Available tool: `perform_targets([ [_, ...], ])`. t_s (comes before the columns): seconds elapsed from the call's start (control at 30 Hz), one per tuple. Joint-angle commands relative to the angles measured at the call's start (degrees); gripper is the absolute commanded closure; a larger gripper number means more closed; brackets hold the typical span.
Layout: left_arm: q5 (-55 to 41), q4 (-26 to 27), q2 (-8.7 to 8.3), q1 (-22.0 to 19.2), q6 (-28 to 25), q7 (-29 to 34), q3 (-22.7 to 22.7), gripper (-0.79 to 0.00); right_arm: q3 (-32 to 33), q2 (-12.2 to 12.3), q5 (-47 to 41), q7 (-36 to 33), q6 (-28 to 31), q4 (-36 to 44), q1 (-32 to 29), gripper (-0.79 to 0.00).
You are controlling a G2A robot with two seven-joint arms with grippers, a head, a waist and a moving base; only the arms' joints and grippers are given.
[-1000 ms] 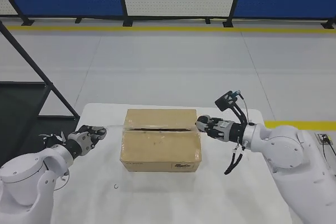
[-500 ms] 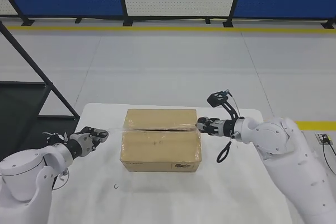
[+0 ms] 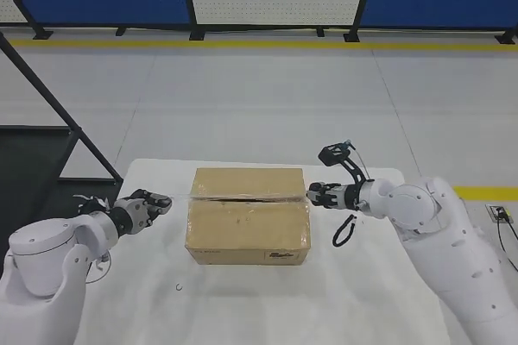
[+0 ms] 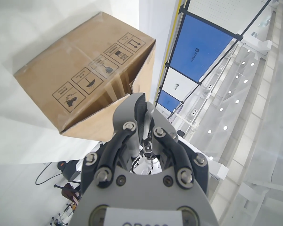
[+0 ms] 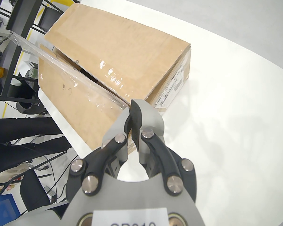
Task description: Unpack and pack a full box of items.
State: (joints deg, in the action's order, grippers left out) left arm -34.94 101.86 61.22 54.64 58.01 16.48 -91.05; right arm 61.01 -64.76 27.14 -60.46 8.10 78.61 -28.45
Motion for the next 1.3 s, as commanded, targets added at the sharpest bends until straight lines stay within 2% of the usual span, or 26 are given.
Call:
perform_targets([
  [0.0, 0.2, -0.2, -0.22, -0.3, 0.0, 0.2, 0.7, 0.000, -0.1, 0.0, 0.0, 0.0, 0.1, -0.4, 0.2, 0.000],
  [0.5, -1.9, -0.6, -1.81, -1.3, 0.0, 0.8, 3.2, 0.000, 1.5, 0.4, -3.0, -0.8, 1.3, 0.2, 0.2, 0.000],
  [0.87, -4.9, -0.7, -3.42, -1.4, 0.0, 0.9, 3.8, 0.000, 3.6, 1.3, -6.5, -5.6, 0.7, 1.6, -0.9, 0.000],
  [1.27, -8.2, -2.2, -4.96, -2.8, 0.0, -1.5, 6.1, 0.000, 0.8, 1.0, -6.4, -6.7, -2.2, -2.1, 1.7, 0.000],
])
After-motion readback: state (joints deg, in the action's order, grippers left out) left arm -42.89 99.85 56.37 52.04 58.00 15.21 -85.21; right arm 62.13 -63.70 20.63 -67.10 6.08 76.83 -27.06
